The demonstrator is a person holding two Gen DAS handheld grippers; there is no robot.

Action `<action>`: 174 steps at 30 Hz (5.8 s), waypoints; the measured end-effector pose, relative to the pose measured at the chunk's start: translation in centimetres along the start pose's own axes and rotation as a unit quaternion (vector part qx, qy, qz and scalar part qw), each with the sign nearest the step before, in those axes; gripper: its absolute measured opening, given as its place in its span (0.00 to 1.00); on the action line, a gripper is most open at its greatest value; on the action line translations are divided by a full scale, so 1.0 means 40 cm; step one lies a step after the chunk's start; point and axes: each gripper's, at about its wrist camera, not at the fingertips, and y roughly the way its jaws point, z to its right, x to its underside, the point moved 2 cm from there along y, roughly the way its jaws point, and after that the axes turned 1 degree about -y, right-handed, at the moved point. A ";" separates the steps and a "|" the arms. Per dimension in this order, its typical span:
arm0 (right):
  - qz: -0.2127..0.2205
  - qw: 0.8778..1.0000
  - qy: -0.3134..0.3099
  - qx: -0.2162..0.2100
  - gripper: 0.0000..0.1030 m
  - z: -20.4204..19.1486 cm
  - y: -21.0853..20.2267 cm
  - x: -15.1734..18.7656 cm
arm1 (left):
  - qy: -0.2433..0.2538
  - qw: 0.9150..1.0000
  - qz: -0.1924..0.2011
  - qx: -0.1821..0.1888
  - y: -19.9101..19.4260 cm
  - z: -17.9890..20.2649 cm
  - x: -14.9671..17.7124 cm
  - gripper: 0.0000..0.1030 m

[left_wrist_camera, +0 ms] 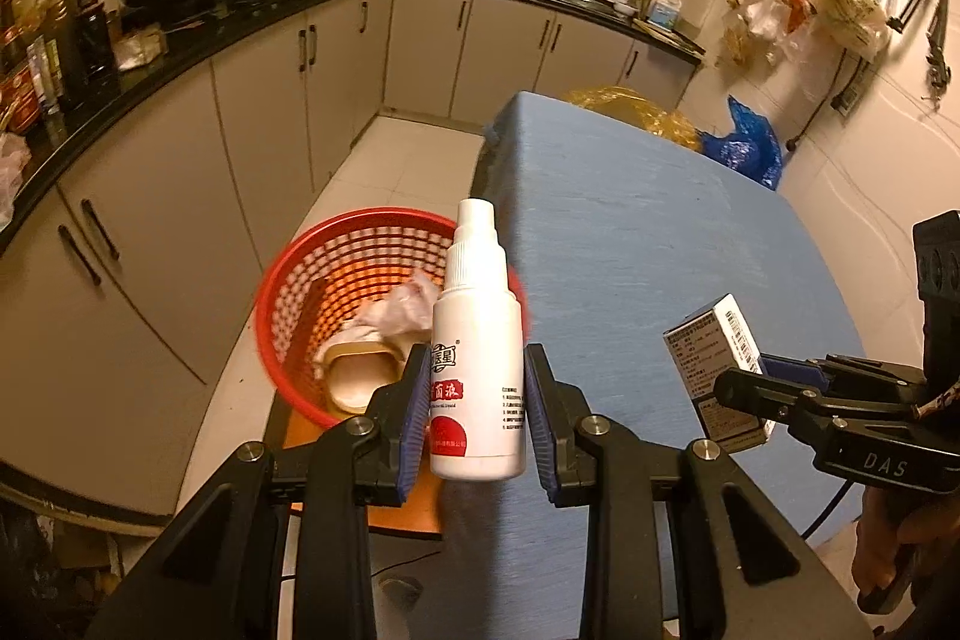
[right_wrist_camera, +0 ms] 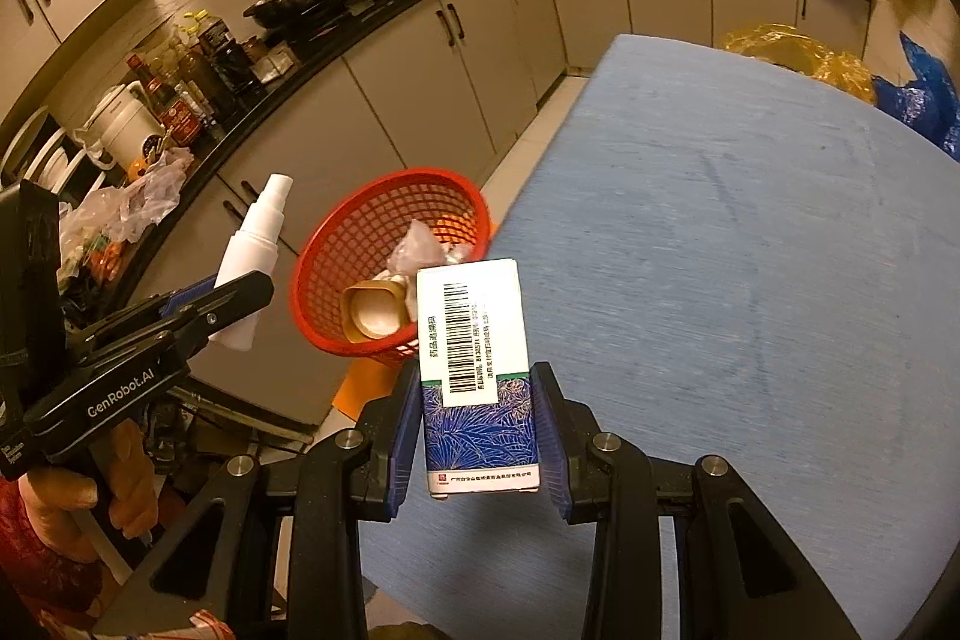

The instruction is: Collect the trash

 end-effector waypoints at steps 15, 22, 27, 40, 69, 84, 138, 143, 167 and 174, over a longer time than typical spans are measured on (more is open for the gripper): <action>-0.018 1.000 -0.002 -0.015 0.37 -0.064 0.117 -0.098 | -0.032 0.999 -0.010 -0.021 0.036 -0.129 -0.026 0.28; -0.037 0.999 0.007 -0.013 0.37 -0.071 0.214 -0.168 | -0.028 0.999 -0.023 -0.023 0.101 -0.146 -0.050 0.28; -0.046 0.999 0.003 -0.003 0.38 -0.066 0.276 -0.210 | -0.026 0.999 -0.037 -0.027 0.153 -0.158 -0.061 0.28; -0.055 0.998 0.000 0.002 0.50 -0.076 0.351 -0.248 | -0.033 0.998 -0.041 -0.032 0.190 -0.182 -0.086 0.34; 0.008 0.994 -0.070 0.084 0.72 -0.043 -0.015 0.048 | 0.011 0.995 0.022 -0.092 -0.007 -0.035 0.032 0.85; 0.026 0.979 -0.159 0.124 0.77 0.015 -0.153 0.165 | 0.096 0.987 0.036 -0.121 -0.092 0.167 0.097 0.91; 0.017 0.973 -0.205 0.106 0.79 0.084 -0.180 0.184 | 0.046 0.984 0.000 -0.174 -0.092 0.235 0.088 0.92; 0.017 0.973 -0.202 0.108 0.79 0.085 -0.180 0.185 | 0.050 0.985 0.000 -0.163 -0.090 0.239 0.087 0.92; 0.008 0.975 -0.187 0.120 0.79 0.081 -0.163 0.188 | 0.075 0.987 -0.011 -0.143 -0.060 0.255 0.089 0.92; 0.004 0.975 -0.184 0.121 0.79 0.079 -0.157 0.189 | 0.078 0.988 -0.012 -0.132 -0.060 0.248 0.089 0.92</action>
